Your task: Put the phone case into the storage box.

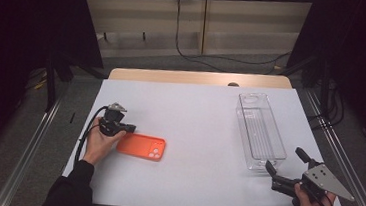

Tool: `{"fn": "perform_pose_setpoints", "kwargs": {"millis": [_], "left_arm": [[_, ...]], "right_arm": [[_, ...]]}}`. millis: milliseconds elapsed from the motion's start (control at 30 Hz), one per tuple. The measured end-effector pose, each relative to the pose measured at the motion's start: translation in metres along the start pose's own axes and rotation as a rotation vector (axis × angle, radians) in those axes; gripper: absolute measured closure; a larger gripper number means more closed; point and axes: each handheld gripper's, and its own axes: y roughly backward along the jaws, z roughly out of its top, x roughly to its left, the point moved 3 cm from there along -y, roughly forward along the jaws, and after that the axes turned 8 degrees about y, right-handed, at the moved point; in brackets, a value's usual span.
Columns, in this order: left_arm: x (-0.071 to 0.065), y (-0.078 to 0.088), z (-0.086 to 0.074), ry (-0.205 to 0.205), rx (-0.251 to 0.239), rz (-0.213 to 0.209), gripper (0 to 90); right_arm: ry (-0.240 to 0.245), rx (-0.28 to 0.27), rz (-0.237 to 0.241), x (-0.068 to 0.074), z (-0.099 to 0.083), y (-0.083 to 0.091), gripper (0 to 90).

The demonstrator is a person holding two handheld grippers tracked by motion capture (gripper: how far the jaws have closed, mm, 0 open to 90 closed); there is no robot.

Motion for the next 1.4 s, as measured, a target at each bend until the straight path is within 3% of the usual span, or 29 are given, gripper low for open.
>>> {"fn": "perform_pose_setpoints", "kwargs": {"millis": [1400], "left_arm": [[-0.008, 0.017, -0.021, -0.044, 0.024, -0.029, 90.0]], "right_arm": [[-0.002, -0.002, -0.001, 0.0, 0.0, 0.0, 0.0]]}}
